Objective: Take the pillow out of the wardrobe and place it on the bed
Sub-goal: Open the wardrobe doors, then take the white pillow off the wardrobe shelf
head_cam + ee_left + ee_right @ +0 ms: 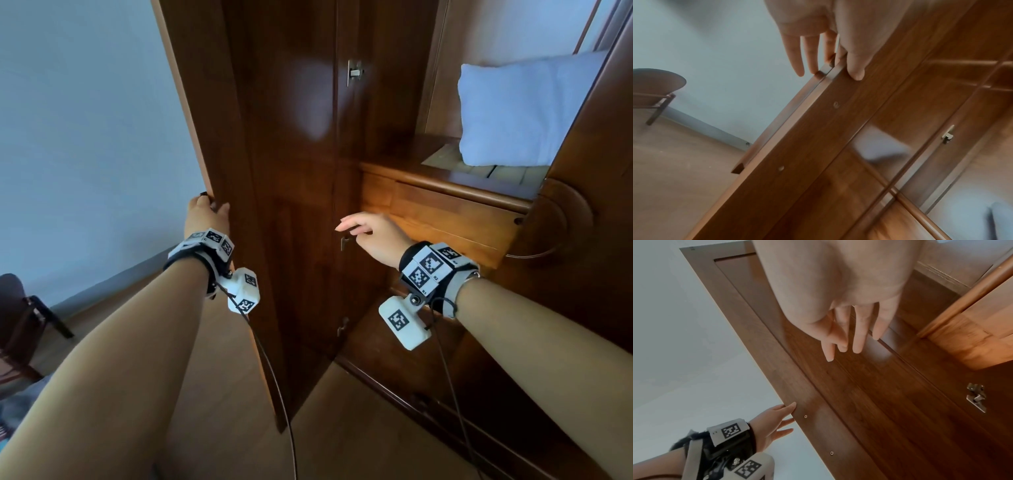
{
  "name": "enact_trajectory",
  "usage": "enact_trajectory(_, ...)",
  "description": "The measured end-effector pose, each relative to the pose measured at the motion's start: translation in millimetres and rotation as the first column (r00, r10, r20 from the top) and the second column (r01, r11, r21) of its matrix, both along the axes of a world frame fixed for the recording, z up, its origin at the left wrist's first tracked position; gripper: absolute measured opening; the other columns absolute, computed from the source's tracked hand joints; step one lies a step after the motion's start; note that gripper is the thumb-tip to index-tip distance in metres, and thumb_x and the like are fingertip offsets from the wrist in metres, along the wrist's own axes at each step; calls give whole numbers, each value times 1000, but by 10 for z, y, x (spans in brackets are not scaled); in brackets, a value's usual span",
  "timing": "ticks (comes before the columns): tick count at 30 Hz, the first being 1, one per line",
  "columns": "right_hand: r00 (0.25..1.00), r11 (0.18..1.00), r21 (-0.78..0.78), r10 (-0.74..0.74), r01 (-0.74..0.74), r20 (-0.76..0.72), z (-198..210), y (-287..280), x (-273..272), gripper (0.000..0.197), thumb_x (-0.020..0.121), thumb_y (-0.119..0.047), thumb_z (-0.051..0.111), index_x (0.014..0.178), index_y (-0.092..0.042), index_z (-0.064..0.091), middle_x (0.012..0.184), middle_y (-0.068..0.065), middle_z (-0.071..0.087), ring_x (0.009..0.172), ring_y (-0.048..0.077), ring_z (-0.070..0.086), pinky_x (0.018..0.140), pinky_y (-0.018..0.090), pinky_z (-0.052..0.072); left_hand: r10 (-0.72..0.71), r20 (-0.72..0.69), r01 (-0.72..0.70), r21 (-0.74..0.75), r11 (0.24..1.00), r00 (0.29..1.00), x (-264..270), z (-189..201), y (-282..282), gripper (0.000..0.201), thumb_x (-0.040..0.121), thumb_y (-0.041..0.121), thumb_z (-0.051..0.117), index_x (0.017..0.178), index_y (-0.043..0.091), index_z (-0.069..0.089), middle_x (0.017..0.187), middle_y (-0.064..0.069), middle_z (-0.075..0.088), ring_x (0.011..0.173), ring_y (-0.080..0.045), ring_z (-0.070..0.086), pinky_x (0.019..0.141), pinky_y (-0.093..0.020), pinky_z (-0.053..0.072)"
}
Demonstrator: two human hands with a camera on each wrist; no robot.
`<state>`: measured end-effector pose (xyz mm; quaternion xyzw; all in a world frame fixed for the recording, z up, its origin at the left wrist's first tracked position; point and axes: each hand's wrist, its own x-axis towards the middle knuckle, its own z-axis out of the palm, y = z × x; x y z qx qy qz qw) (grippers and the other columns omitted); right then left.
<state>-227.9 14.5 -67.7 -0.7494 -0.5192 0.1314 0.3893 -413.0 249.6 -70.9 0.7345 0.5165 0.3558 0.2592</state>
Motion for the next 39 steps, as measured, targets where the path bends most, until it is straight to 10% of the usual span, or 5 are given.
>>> enact_trajectory(7, 999, 999, 7, -39, 39, 25, 95, -52, 25, 48, 86, 1, 35, 107, -25, 70, 133, -9, 59, 103, 17, 66, 60, 7, 47, 70, 2, -70, -22, 997, 998, 39, -63, -187, 49, 100, 25, 39, 143, 3, 37, 151, -14, 37, 129, -36, 49, 105, -43, 39)
enact_trajectory(13, 999, 999, 14, -48, 48, 25, 105, -177, 127, 50, 85, -2, 35, 102, -34, 69, 118, 9, 70, 101, 41, 66, 89, 52, 53, 102, 90, -108, 56, 993, 991, 220, 12, -482, 47, 95, 18, 41, 141, 7, 40, 150, -13, 35, 124, -36, 53, 100, -43, 45)
enact_trajectory(18, 995, 995, 21, -97, 97, 4, 128, -457, 322, 48, 85, -3, 37, 104, -32, 70, 121, 2, 68, 103, 40, 65, 90, 50, 53, 53, 65, -51, -31, 998, 996, 592, 49, -866, 38, 93, 15, 42, 129, 9, 50, 140, -11, 40, 109, -33, 59, 83, -35, 45)
enact_trajectory(23, 987, 987, 36, -159, 159, -6, 155, -801, 734, 45, 87, -3, 38, 106, -28, 70, 124, -2, 67, 107, 19, 64, 79, 25, 49, -137, 9, 137, -27, 990, 991, 1132, 83, -1199, 37, 94, 17, 42, 128, 11, 55, 139, -10, 43, 79, -20, 56, 65, -27, 42)
enact_trajectory(39, 874, 852, 194, -479, 485, -82, 230, -708, 2476, 43, 83, 7, 40, 107, -14, 69, 112, 3, 68, 104, 12, 58, 86, 21, 40, -623, 24, 623, -94, 777, 782, 3521, 153, -1165, 33, 96, 25, 47, 124, 11, 58, 122, -15, 65, 108, -29, 63, 78, -31, 47)
